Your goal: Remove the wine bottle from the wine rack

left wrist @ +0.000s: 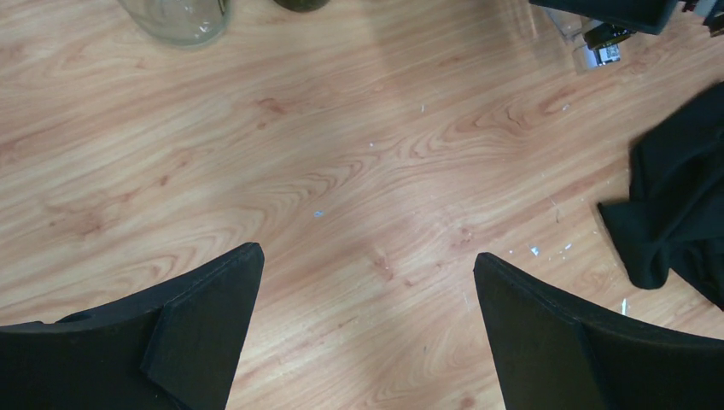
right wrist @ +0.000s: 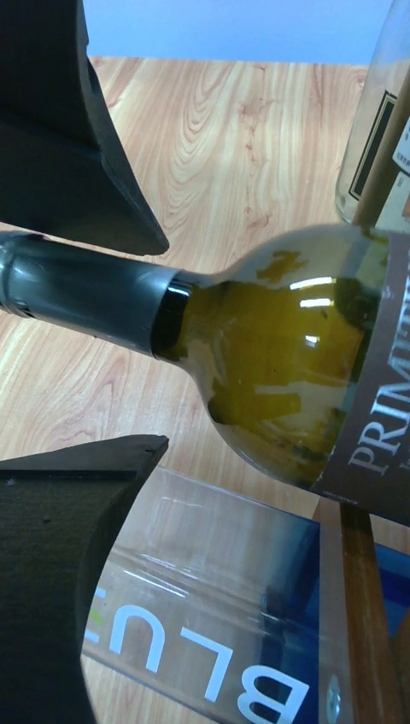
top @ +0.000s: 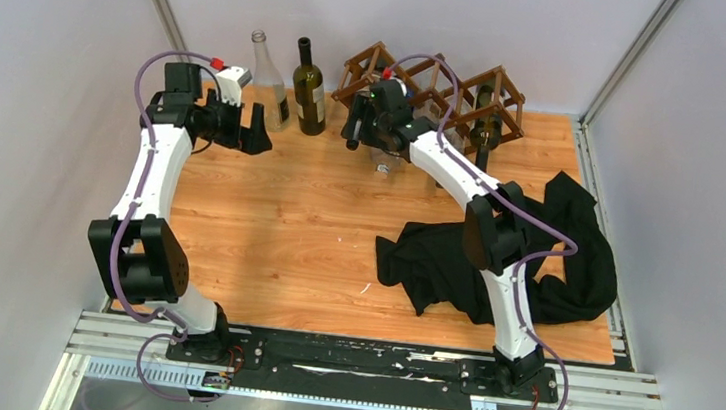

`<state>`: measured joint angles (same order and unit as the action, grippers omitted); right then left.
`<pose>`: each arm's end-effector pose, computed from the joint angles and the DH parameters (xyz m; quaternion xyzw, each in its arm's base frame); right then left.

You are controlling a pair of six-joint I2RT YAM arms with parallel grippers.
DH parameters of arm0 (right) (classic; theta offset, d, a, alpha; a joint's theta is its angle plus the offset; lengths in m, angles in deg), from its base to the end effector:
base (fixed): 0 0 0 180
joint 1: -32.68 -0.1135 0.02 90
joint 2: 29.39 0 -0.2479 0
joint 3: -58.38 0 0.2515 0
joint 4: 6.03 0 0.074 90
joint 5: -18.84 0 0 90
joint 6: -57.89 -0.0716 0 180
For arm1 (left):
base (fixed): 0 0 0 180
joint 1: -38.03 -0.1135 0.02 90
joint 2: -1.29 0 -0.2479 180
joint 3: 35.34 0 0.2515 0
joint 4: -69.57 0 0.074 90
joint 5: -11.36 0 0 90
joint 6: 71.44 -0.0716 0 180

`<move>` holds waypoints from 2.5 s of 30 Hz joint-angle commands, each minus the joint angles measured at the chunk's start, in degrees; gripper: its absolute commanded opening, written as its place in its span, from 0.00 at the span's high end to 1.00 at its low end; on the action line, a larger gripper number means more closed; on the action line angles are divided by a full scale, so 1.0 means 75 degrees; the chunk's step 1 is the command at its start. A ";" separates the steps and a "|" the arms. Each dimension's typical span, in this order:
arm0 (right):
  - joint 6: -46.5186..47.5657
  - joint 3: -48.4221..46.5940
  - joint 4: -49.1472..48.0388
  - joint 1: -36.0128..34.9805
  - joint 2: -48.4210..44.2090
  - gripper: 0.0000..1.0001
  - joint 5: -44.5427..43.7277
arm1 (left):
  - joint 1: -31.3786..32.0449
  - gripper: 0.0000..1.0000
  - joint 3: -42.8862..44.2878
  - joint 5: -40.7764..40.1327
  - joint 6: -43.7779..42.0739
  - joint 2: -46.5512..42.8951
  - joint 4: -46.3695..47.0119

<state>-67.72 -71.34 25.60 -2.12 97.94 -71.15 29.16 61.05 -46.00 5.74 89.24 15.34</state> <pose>0.4505 0.3131 0.2500 0.0061 0.8627 0.2916 0.4132 0.3553 0.0164 0.3019 0.1363 0.8850 -0.1877 0.4037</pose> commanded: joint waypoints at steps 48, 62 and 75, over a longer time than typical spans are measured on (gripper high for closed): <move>-0.1852 0.6161 -0.3876 -0.0056 -0.4174 1.00 0.0578 | 0.1676 0.01 -0.1125 -0.0636 -0.0523 -0.0283 0.0576; -0.2016 0.7837 -0.4485 -0.0276 -0.5865 1.00 0.1216 | 0.1973 0.00 -0.1004 -0.0863 -0.0764 -0.0261 0.0607; -0.1714 0.8199 -0.2451 -0.0703 -0.7607 1.00 0.0962 | 0.1973 0.00 -0.1605 -0.0253 -0.1418 -0.1223 0.0585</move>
<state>-83.35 -8.66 5.84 -5.97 47.01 -62.63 43.59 50.82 -50.98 -1.95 83.60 19.54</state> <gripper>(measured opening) 0.375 0.997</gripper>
